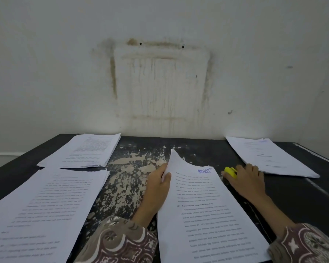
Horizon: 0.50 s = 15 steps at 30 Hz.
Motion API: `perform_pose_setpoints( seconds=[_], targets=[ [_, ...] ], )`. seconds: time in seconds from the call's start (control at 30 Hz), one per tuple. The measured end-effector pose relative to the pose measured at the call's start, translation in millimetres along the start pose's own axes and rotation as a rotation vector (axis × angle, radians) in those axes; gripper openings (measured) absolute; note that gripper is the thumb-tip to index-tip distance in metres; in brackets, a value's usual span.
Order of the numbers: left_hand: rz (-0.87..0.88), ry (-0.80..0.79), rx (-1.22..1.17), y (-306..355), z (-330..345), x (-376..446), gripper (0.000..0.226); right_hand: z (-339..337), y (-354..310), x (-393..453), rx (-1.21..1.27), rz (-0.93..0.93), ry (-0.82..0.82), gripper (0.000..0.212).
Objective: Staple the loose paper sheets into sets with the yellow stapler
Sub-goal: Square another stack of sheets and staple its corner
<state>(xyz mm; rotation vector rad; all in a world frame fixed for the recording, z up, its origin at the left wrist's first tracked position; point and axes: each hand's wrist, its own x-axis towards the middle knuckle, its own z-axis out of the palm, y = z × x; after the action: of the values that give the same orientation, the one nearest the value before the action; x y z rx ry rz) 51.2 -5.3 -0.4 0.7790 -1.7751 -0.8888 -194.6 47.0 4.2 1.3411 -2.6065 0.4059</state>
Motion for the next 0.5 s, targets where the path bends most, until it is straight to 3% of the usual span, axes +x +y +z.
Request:
perform_pose_setpoints(
  seconds=[0.07,0.17,0.23,0.3,0.4,0.5],
  targets=[
    [0.058,-0.008,0.085,0.2,1.2,-0.7,0.040,-3.3,-6.8,-2.8,0.047,-0.062,0.072,0.051],
    [0.173,-0.040,0.244,0.5,2.7,-1.8,0.039,-14.1,-22.9,-11.7,0.383,-0.138,0.079,0.051],
    [0.241,-0.097,0.306,2.8,6.0,-4.3,0.038,-25.0,-37.9,-20.9,0.694,-0.160,-0.033,0.061],
    [0.283,-0.134,0.350,6.2,9.0,-6.6,0.042,-32.6,-52.5,-31.8,0.947,-0.139,-0.225,0.056],
    [0.326,-0.168,0.453,3.2,11.2,-7.0,0.051,-30.0,-64.2,-39.8,1.137,-0.148,-0.428,0.037],
    [0.331,-0.177,0.501,2.6,11.8,-6.6,0.047,-24.2,-65.1,-40.0,1.236,-0.171,-0.511,0.021]
  ],
)
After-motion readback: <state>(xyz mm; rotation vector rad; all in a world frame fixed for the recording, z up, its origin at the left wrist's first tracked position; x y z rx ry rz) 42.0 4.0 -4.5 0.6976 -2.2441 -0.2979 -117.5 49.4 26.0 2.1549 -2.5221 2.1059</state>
